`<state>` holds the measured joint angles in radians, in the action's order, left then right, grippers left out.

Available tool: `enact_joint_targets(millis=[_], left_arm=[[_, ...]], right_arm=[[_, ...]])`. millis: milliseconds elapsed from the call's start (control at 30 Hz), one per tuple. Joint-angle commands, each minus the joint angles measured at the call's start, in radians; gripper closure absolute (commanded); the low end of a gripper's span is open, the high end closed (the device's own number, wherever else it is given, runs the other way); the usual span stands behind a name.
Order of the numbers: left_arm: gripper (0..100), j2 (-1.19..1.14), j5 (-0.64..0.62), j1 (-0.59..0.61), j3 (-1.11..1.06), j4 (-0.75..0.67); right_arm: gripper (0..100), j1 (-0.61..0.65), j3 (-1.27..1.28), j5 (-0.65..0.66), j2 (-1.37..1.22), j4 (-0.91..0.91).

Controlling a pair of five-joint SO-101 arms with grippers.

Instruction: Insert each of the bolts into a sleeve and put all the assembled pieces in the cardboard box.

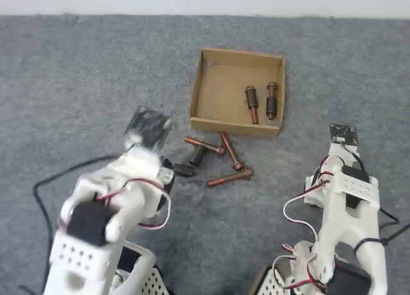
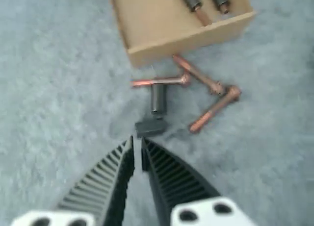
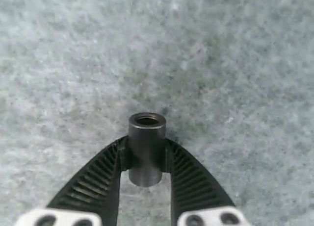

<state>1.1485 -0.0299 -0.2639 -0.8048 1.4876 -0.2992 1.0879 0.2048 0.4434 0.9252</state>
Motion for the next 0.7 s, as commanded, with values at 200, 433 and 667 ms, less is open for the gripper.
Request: enact_joint_targets(millis=[200,433,667], left_arm=[[97,-0.583,0.183,-0.265,0.374,0.086],[97,-0.812,0.256,-0.33,0.377,-0.064],[82,-0.902,0.273,-0.333,0.259,-0.255]], right_arm=[[99.1,-0.016,-0.005,0.017,0.036,-0.033],[99.1,-0.018,-0.005,0.017,0.036,-0.036],[99.1,-0.018,-0.003,0.049,0.036,-0.033]])
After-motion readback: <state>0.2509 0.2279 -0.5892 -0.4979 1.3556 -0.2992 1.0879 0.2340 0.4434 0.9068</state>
